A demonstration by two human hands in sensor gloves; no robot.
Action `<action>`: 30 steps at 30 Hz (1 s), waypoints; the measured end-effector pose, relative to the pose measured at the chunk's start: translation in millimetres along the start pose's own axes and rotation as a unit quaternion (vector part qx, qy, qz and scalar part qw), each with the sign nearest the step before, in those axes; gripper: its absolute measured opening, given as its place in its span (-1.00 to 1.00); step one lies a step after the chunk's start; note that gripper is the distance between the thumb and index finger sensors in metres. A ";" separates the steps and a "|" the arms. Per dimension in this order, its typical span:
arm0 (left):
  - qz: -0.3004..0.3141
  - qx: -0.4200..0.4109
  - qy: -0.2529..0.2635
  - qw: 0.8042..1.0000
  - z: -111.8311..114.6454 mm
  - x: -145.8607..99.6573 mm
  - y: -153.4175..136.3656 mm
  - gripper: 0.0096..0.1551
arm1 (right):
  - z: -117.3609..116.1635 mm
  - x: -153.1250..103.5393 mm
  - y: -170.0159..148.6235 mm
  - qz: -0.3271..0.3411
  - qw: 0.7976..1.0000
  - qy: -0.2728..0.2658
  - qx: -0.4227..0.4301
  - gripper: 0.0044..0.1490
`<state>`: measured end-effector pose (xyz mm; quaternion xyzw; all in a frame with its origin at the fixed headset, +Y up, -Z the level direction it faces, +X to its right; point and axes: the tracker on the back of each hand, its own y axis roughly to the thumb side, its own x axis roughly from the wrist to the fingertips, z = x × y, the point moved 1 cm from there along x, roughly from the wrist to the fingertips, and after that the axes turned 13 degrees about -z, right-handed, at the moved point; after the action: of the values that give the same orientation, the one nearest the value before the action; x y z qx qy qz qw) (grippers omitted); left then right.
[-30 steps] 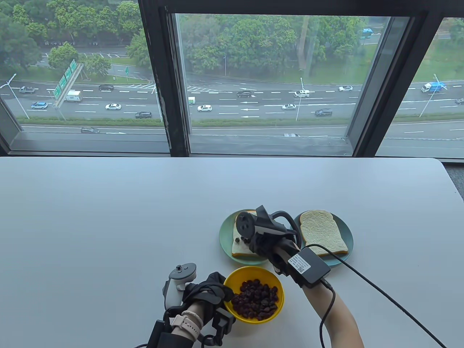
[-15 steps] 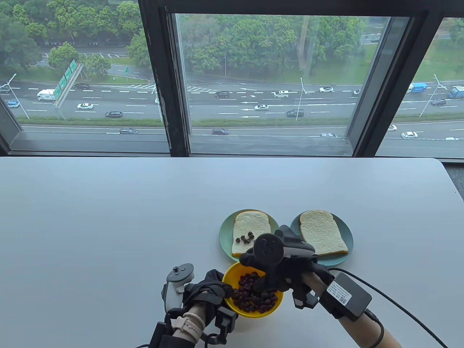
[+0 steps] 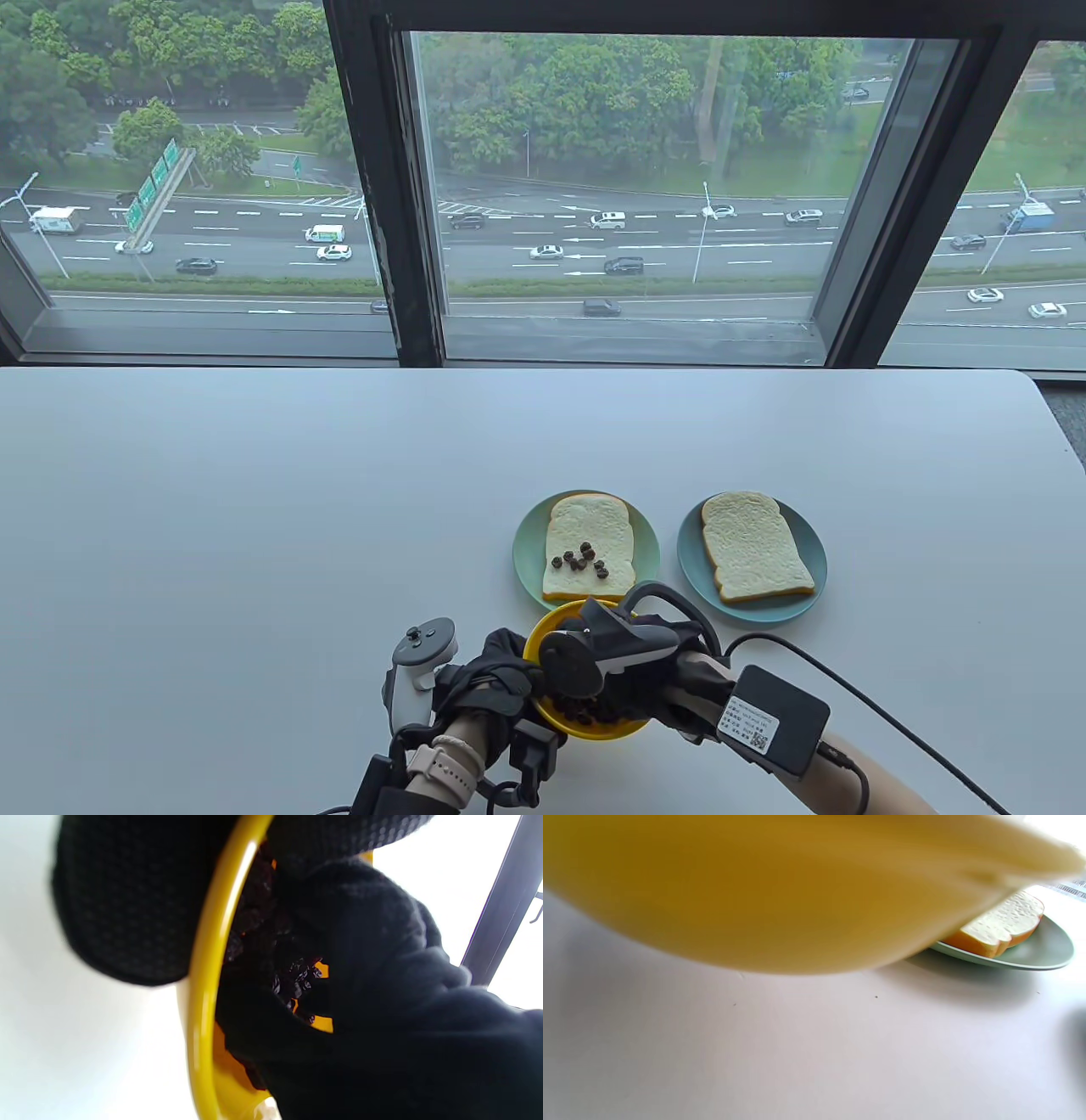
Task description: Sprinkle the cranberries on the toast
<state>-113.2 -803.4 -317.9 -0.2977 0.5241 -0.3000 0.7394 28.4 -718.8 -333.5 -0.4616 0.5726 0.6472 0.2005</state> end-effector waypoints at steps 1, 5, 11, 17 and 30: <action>-0.001 0.005 0.002 1.000 0.5 1.0 -0.3 -0.47 | 1.5 1.0 1.5 0.000 1.000 -0.015 -0.010 -0.12; -0.002 0.019 0.009 1.000 -0.4 1.3 -0.2 -0.47 | 3.3 0.2 -1.4 -0.014 0.998 -0.058 -0.021 -0.47; -0.011 0.030 0.006 0.999 4.0 4.0 -2.0 -0.47 | 1.2 -4.2 -10.3 -0.001 0.998 -0.069 0.007 -0.58; -0.020 0.022 0.002 1.000 2.0 4.1 -5.3 -0.47 | 13.3 -12.2 -23.6 -0.006 0.993 -0.106 0.055 -0.60; -0.021 0.034 -0.011 0.999 3.6 5.2 -3.8 -0.47 | 54.1 54.0 -86.8 -0.147 0.972 -0.123 0.135 -0.61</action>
<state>-108.9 -809.3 -317.1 -0.2867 0.4990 -0.3302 0.7482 50.3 -660.3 -430.9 -0.4266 0.5515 0.5791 0.4225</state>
